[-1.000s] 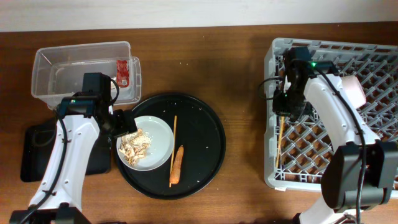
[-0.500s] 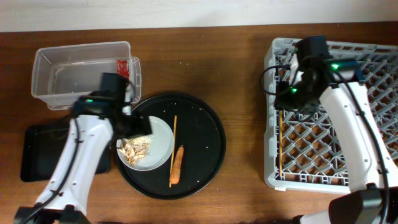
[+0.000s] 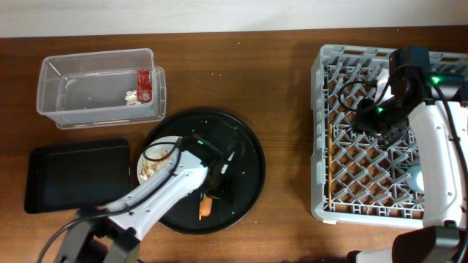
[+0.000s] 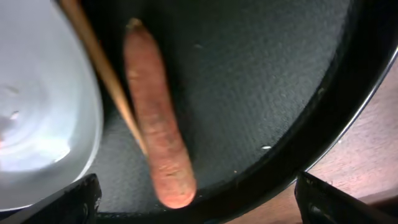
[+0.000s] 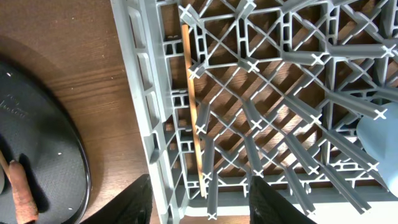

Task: Sort waste into correct bins and load items into the dishwasher rack
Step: 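Insert the chopstick upright along the rack's left edge with the right gripper, then grasp the carrot from the round tray with the left gripper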

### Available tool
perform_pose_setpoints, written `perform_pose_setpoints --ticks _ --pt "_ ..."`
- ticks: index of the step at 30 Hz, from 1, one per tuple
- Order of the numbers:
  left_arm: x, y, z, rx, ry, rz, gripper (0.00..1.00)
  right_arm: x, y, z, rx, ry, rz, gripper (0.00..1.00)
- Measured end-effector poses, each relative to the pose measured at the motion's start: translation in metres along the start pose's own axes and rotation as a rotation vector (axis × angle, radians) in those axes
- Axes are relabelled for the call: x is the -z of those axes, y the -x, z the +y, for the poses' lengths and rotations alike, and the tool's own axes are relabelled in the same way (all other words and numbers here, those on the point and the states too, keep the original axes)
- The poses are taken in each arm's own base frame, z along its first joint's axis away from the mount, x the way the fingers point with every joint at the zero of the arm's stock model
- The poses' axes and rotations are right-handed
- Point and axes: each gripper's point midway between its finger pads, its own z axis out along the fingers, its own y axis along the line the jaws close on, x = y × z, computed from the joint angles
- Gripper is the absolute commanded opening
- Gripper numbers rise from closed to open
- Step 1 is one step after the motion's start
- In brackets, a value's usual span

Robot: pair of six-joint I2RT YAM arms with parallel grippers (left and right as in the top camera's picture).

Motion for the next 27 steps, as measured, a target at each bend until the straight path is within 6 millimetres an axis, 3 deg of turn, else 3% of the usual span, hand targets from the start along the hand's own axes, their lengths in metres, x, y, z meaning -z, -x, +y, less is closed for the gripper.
perform_pose_setpoints --ticks 6,10,13,14,19,23,25,27 --pt "-0.032 -0.011 -0.01 -0.028 0.038 0.109 0.99 0.0 -0.001 0.0 0.0 -0.001 0.006 0.49" --pt "-0.048 -0.005 -0.012 -0.027 0.036 0.118 0.99 0.0 -0.002 0.0 0.002 -0.001 0.008 0.49" --pt "-0.053 -0.003 -0.014 -0.024 0.024 0.116 0.91 0.0 -0.002 0.0 0.003 -0.001 0.01 0.49" --pt "-0.053 0.0 -0.015 -0.024 0.019 0.107 0.83 0.0 -0.003 0.0 0.003 -0.002 0.011 0.49" --pt "-0.053 0.004 -0.018 -0.022 0.007 0.089 0.82 0.0 -0.003 0.0 0.006 -0.002 0.011 0.49" --pt "-0.054 0.007 -0.019 -0.022 0.004 0.078 0.75 0.0 -0.003 0.0 0.007 -0.002 0.013 0.49" --pt "-0.054 0.009 -0.02 -0.022 0.0 0.067 0.7 0.0 -0.004 -0.001 0.007 -0.002 0.015 0.49" --pt "-0.054 0.01 -0.02 -0.022 0.0 0.065 0.58 0.0 -0.004 -0.001 0.009 -0.002 0.015 0.49"
